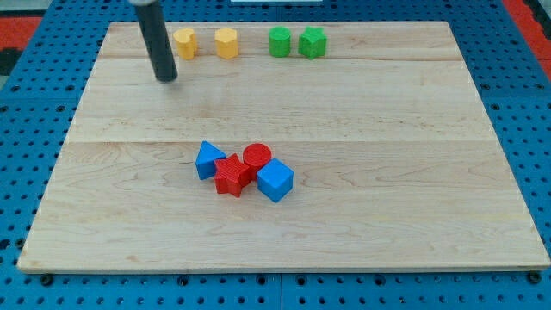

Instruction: Slide the blue cube closer to green star

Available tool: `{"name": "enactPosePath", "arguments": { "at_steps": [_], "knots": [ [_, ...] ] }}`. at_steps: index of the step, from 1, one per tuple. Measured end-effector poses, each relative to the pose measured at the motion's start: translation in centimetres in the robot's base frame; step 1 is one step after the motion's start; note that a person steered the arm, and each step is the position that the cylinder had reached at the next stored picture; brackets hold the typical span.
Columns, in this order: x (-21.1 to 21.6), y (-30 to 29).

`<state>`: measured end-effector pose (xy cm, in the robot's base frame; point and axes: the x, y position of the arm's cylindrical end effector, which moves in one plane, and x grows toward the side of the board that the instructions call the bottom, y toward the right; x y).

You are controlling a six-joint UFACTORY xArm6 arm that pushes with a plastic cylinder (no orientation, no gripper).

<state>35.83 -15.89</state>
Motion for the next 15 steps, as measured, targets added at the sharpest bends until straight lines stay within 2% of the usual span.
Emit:
{"name": "enactPosePath", "arguments": {
  "at_steps": [1,2,3,4,5,6,7,8,10,13,15],
  "knots": [
    [10.5,1.1],
    [16.3,4.1],
    [18.7,9.7],
    [14.5,13.9],
    [12.2,19.9],
    [12.8,21.7],
    [18.2,20.4],
    [17.7,23.2],
    [9.7,28.6],
    [-2.6,27.3],
    [-7.4,29.5]
  ]
}}
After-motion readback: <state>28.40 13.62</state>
